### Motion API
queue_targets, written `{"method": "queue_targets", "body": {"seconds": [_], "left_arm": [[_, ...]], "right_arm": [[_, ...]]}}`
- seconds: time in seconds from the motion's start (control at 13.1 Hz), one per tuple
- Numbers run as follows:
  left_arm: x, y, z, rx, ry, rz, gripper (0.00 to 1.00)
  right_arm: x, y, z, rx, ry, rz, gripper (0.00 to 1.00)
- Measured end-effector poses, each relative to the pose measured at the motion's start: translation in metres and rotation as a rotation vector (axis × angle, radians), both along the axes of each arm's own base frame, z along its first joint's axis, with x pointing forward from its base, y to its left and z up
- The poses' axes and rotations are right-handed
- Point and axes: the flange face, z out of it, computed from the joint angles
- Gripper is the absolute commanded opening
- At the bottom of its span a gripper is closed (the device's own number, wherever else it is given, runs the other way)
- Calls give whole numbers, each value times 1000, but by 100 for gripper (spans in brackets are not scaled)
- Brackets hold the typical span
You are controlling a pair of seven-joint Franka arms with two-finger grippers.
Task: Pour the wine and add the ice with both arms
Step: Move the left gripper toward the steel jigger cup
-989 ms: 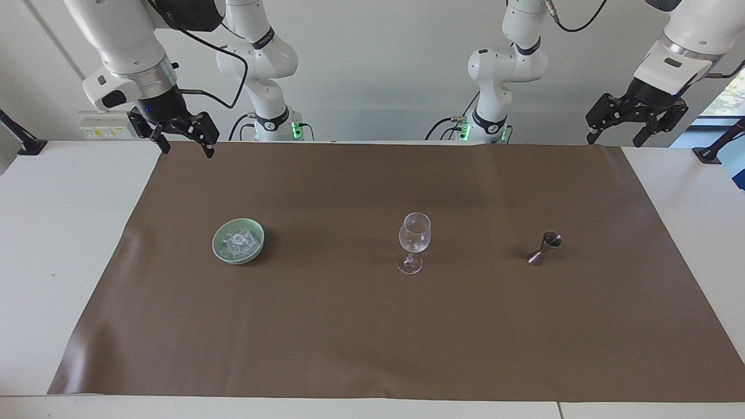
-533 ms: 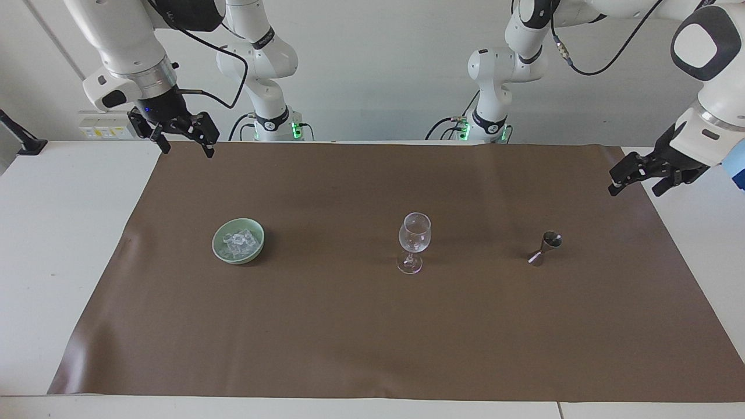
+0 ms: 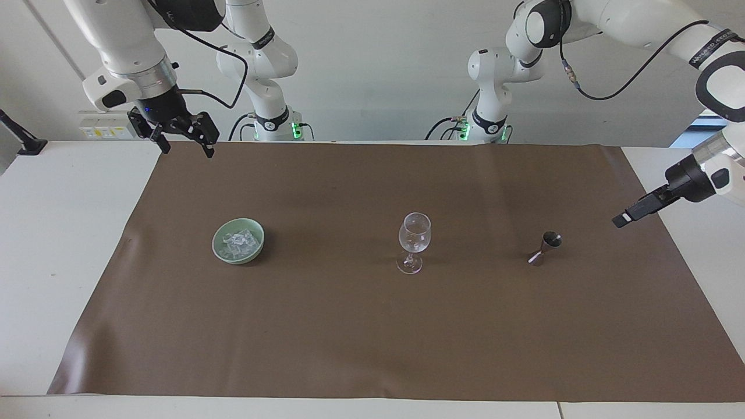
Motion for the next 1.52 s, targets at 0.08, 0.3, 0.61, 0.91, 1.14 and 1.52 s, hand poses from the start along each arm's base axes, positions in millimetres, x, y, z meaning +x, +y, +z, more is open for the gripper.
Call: {"method": "queue_targets", "body": {"seconds": [0.08, 0.3, 0.61, 0.91, 1.14, 1.52], "left_arm": [[0, 10, -10, -53, 39, 107, 100], [-6, 32, -43, -164, 162, 331, 100], [-10, 43, -71, -259, 305, 574, 100], [-16, 61, -83, -384, 411, 769, 100], [-31, 88, -109, -494, 465, 855, 100], [-37, 88, -129, -584, 513, 889, 100]], "right_arm": [[0, 0, 0, 0, 0, 0, 100], [0, 0, 0, 0, 0, 0, 100], [0, 0, 0, 0, 0, 0, 100], [0, 0, 0, 0, 0, 0, 100], [0, 0, 0, 0, 0, 0, 100], [0, 0, 0, 0, 0, 0, 100]]}}
